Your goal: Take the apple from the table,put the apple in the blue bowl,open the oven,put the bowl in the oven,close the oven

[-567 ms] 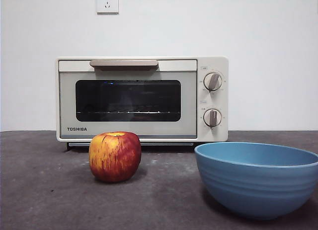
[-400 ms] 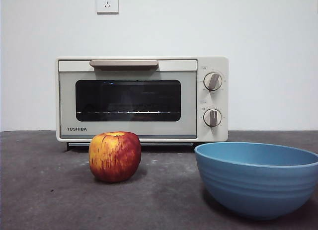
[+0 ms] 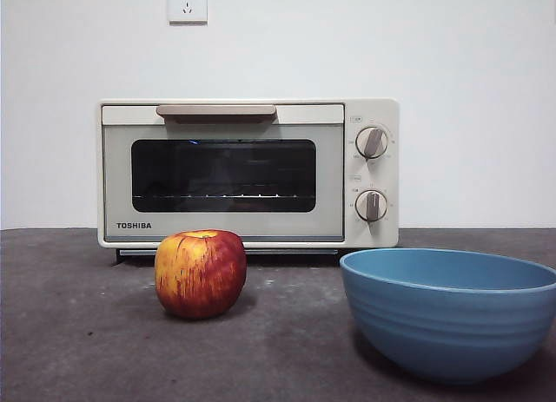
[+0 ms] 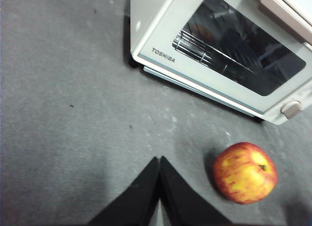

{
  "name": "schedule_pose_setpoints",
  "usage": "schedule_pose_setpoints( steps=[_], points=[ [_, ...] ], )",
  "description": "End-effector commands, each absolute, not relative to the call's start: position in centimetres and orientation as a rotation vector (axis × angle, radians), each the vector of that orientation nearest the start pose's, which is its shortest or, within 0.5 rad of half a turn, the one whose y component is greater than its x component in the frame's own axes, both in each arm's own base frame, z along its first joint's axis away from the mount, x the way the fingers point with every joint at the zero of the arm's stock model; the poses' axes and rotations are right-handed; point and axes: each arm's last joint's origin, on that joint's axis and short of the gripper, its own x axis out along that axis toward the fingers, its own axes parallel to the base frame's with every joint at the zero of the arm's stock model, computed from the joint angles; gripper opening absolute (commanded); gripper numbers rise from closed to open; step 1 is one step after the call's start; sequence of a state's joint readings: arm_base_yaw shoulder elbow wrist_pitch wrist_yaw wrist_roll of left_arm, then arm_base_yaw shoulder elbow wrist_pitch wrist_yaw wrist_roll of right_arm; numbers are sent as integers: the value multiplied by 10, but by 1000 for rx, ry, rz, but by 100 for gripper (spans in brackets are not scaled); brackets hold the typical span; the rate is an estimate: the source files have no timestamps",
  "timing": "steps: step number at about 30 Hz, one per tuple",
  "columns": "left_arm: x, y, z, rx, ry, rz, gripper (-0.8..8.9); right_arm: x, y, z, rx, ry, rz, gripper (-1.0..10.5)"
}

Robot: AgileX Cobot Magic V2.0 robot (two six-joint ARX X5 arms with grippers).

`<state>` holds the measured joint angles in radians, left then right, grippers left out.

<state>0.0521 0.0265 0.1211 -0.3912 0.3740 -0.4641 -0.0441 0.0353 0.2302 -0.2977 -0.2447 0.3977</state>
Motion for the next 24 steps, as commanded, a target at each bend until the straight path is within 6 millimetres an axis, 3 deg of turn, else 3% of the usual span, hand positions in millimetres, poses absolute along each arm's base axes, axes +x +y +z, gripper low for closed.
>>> schedule_pose_setpoints(
  steps=[1, 5, 10, 18, 24],
  points=[
    [84, -7, 182, -524, 333, -283, 7, 79, 5, 224, 387, 177, 216, 4],
    [86, -9, 204, -546, 369, -348, 7, 81, 8, 251, 332, 296, 315, 4],
    [89, -11, 246, -439, 465, -443, 7, 95, 18, 280, 225, 455, 483, 4],
    [91, -18, 284, -321, 569, -529, 7, 110, 36, 293, 91, 597, 650, 4],
    [95, -25, 290, -271, 657, -594, 7, 118, 53, 297, 27, 657, 763, 4]
  ],
)
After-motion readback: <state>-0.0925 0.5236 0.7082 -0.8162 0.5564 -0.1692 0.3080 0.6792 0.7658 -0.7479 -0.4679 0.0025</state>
